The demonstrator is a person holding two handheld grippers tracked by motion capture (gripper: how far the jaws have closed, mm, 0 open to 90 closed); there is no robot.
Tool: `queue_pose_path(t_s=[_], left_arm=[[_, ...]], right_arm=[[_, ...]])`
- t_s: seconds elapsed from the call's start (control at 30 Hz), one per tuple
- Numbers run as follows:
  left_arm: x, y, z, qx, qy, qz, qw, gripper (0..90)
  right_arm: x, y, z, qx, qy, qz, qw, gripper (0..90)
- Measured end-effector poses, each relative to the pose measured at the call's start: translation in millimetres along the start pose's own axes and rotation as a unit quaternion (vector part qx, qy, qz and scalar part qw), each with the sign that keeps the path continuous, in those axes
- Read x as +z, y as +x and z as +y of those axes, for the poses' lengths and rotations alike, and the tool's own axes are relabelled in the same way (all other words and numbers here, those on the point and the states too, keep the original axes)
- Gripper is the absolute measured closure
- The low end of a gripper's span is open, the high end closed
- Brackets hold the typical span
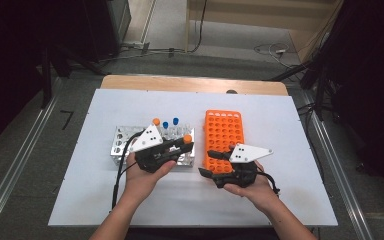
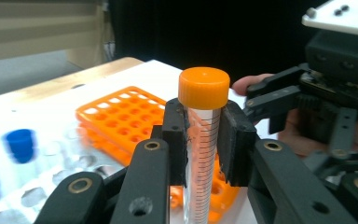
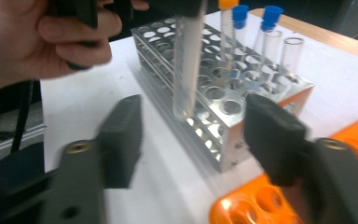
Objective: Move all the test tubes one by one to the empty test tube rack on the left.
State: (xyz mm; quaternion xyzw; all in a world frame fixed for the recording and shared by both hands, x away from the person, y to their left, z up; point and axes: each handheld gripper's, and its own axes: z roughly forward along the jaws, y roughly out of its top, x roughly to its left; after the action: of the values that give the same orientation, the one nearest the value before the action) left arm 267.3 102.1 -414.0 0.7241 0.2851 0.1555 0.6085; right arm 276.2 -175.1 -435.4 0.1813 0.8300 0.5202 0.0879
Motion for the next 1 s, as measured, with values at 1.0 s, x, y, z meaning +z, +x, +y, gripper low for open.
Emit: queue_pose_path(t_s=[1.0], left_arm=[[-43.9, 70.4, 13.9, -0.025, -0.047, 0.126, 0.9907, 74.9]], right_arm=[[-93.2, -54.4, -58.3, 0.066, -0.002, -0.112, 0.9915, 5.3]])
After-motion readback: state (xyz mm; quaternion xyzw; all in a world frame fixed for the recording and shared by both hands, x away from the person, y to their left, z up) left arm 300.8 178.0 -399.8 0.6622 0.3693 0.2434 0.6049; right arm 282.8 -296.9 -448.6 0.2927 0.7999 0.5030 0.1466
